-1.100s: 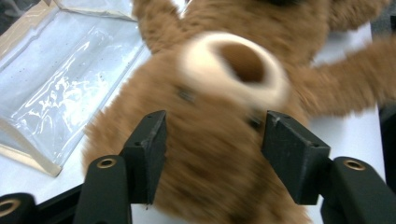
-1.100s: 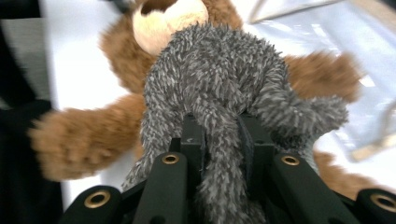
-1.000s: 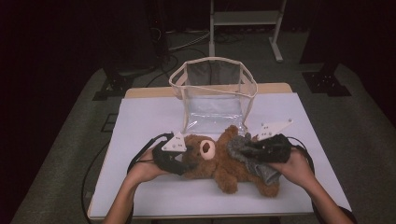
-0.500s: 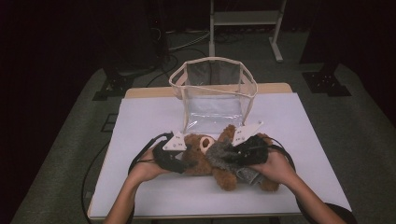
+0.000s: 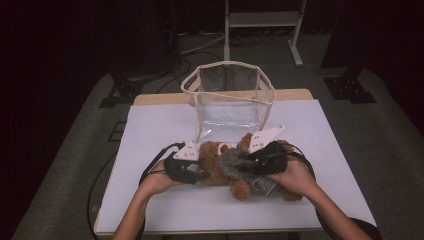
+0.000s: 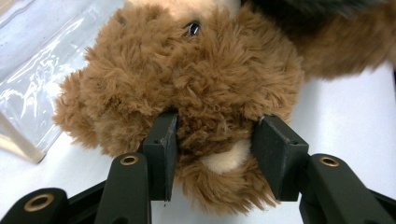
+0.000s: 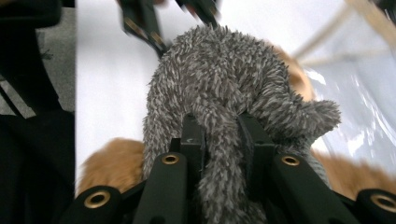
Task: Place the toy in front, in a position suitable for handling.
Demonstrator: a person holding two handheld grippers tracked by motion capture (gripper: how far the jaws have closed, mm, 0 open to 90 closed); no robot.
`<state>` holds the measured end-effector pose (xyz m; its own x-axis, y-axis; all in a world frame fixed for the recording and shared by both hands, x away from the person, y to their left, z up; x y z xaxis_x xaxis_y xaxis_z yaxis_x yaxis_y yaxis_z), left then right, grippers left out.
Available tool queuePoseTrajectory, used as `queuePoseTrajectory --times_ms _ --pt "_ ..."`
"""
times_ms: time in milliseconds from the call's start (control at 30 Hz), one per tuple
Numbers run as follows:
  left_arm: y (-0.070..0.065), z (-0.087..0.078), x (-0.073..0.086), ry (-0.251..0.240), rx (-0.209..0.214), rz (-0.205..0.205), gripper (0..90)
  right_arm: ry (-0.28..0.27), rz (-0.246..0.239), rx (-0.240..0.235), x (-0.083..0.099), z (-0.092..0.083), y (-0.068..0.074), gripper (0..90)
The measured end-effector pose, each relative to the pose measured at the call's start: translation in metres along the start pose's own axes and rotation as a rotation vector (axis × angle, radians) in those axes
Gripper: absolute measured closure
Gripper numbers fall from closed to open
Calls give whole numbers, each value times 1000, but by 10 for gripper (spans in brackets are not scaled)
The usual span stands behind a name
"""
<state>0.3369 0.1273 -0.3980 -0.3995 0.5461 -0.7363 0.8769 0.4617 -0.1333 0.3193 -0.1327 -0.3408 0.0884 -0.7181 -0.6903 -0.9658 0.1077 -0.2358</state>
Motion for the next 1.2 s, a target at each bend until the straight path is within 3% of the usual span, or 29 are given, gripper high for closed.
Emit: queuePoseTrajectory --times_ms 67,133,233,400,467,600,700,800,900,967,1000,1200 --pt "0 0 0 0 -2 -5 517 -5 -10 -7 -6 2 2 738" --pt "0 0 1 5 -17 -3 516 21 -40 -19 -14 16 5 738" --pt "2 -2 2 2 -25 -3 516 73 -26 -38 -1 29 5 737" --pt "5 -5 1 -17 -18 -13 515 86 42 -54 30 16 11 739" --pt "4 -4 0 -14 -19 -17 516 98 36 -49 33 8 14 739" --pt "2 1 0 -1 -18 -10 521 104 18 -34 24 -1 16 738" --pt "-1 1 -1 -12 -2 -7 527 63 -15 -14 2 -5 8 738" --pt "-1 1 0 -22 17 -11 527 38 -22 -6 -13 5 1 738" --pt "-1 1 2 -25 23 -17 527 38 -28 -12 -16 28 -2 738" --pt "0 1 4 -23 20 -20 527 71 -44 -6 -11 41 1 738" --pt "0 1 4 -23 20 -20 526 63 -44 -7 -8 43 2 738" --pt "-2 2 3 -50 8 -21 509 77 9 -17 19 31 11 740"
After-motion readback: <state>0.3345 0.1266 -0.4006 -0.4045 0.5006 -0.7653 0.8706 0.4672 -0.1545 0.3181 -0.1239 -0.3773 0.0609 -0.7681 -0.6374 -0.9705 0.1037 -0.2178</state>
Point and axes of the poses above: each handheld gripper's, and its own axes: z roughly forward along the jaws, x roughly out of its underside, y roughly to its left, the point moved 1 cm from there along z, roughly forward along the jaws, and after that the axes turned 14 degrees about -z, right-handed, at the moved point
